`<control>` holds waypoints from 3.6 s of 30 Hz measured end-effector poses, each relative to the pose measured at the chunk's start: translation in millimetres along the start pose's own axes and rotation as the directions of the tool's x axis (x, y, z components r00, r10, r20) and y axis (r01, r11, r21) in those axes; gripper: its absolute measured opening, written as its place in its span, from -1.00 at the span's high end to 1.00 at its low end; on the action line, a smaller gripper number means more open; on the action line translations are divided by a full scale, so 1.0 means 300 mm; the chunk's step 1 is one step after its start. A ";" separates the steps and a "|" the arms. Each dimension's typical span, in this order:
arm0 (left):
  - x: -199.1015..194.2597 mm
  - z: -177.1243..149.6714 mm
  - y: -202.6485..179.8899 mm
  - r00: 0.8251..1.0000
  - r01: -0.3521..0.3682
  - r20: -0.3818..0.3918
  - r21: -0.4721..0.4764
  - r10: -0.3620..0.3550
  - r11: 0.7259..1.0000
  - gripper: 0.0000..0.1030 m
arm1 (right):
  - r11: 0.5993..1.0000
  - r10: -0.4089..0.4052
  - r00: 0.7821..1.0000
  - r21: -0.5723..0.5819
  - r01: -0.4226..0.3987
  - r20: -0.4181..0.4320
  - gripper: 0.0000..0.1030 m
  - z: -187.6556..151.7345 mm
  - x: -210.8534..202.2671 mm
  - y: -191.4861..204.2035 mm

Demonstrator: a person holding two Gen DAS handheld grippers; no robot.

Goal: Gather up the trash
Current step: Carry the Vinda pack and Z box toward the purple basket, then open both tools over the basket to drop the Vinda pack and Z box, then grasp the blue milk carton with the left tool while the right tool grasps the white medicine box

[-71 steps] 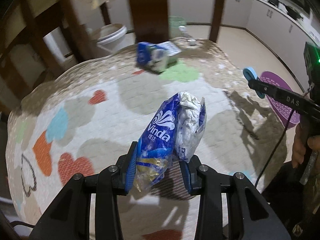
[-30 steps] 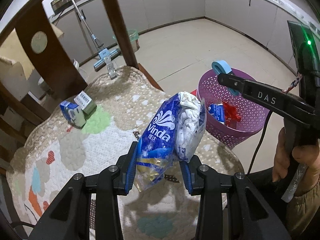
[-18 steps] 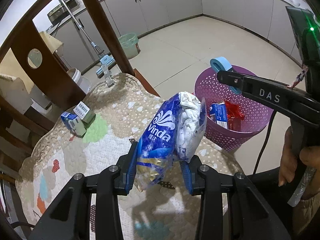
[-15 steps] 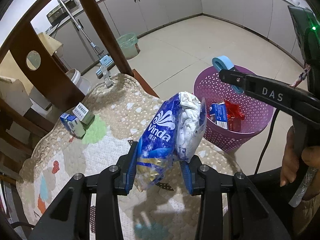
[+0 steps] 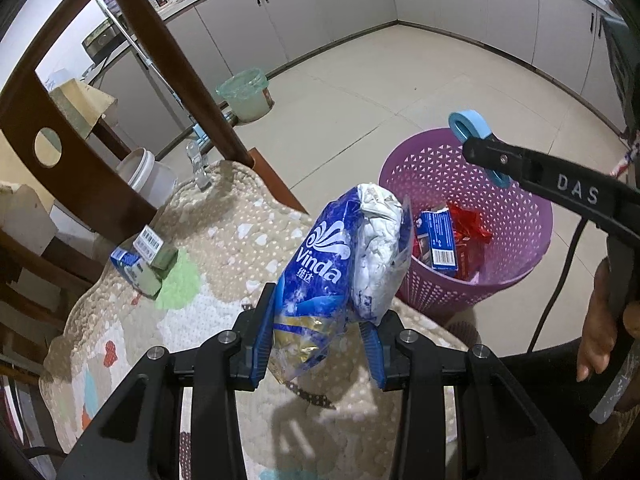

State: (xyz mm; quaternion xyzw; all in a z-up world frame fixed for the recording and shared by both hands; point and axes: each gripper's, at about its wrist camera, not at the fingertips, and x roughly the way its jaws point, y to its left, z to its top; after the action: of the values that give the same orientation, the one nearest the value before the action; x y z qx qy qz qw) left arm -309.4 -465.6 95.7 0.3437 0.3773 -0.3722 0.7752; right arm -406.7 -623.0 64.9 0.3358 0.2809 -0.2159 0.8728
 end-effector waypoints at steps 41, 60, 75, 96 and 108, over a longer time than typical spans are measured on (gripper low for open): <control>0.201 0.267 -0.209 0.980 0.195 -0.025 -0.006 -0.195 0.981 0.27 | 0.975 -0.097 0.993 0.195 0.108 -0.065 0.31 0.005 0.053 -0.230; 0.153 0.228 -0.156 0.983 0.182 0.014 -0.014 -0.182 0.983 -0.34 | 0.964 -0.135 0.988 0.222 0.150 -0.078 -0.03 0.019 0.079 -0.237; 0.034 -0.033 0.249 0.998 0.047 0.044 -0.210 -0.039 0.977 -0.35 | 0.989 -0.098 0.994 0.105 0.103 -0.056 -0.09 0.015 0.119 -0.056; 0.503 -0.109 0.958 0.963 0.157 -0.045 -0.704 -0.264 0.692 -0.49 | 0.995 -0.069 0.995 -0.070 0.064 -0.072 -0.09 -0.020 0.212 0.185; 0.202 -0.244 0.907 0.983 0.156 0.021 -0.625 -0.184 0.764 0.63 | 0.988 -0.043 0.993 -0.154 0.026 -0.107 -0.09 -0.056 0.256 0.282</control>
State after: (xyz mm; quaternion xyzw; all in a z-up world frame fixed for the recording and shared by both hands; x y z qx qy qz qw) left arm -79.3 -293.0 78.4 0.0396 0.5245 -0.2877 0.8003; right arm -307.0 -567.8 45.1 0.2744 0.3500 -0.1900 0.8753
